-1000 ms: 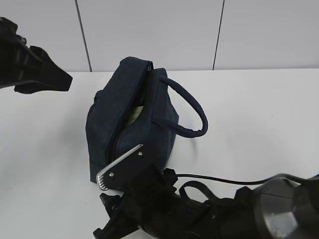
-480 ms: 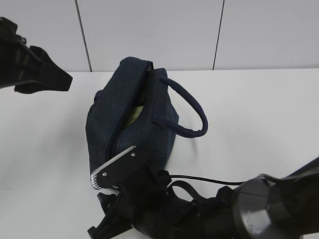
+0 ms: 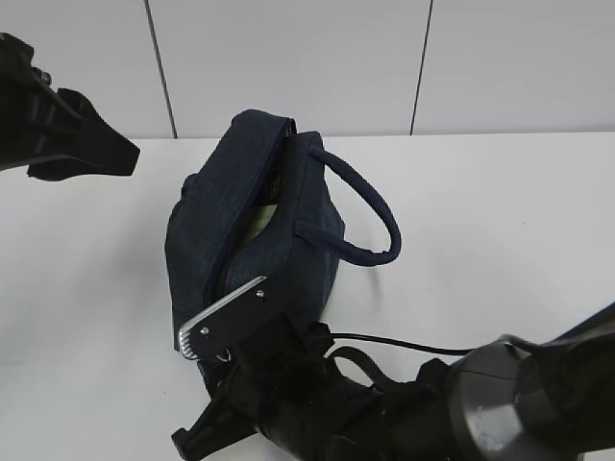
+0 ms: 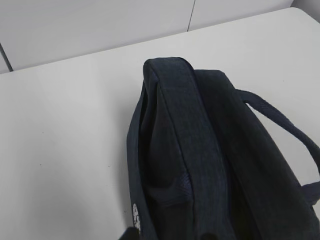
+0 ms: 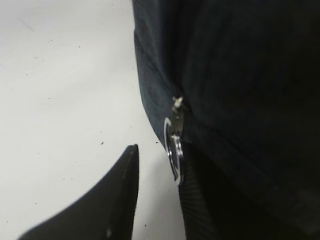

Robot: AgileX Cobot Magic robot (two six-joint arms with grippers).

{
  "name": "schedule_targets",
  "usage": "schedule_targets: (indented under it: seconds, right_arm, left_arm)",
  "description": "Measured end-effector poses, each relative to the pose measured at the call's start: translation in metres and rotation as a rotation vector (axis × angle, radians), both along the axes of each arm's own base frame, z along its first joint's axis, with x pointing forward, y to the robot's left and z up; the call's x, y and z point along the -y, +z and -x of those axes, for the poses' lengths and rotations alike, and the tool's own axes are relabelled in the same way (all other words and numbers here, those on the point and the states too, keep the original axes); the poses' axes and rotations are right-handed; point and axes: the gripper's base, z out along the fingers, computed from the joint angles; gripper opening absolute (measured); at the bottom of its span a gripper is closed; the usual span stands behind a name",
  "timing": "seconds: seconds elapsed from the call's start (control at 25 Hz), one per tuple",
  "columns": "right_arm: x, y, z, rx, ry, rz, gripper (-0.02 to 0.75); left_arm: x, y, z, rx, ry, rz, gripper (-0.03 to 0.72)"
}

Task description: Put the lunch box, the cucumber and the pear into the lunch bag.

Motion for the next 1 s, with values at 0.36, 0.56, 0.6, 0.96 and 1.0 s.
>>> schedule_targets:
  seconds: [0.36,0.56,0.6,0.96,1.0]
  right_arm:
    - [0.0001,0.0018,-0.0015,0.018,-0.013,-0.014,0.208]
    - [0.0001,0.0023,-0.0019,0.023,-0.016,-0.018,0.048]
    - [0.0002,0.0023,-0.0019,0.022,-0.018,-0.019,0.013]
    - [0.0003,-0.0005,-0.0005,-0.008,-0.009,0.010,0.006]
    - [0.0006,-0.0021,0.0006,-0.024,-0.002,0.024,0.006]
  left_arm:
    - [0.0000,0.0000,0.0000,0.000,0.000,0.000,0.239]
    - [0.0000,0.0000,0.0000,0.000,0.000,0.000,0.239]
    - [0.0000,0.0000,0.0000,0.000,0.000,0.000,0.239]
    - [0.0000,0.0000,0.0000,0.000,0.000,0.000,0.239]
    - [0.0000,0.0000,0.0000,0.000,0.000,0.000,0.239]
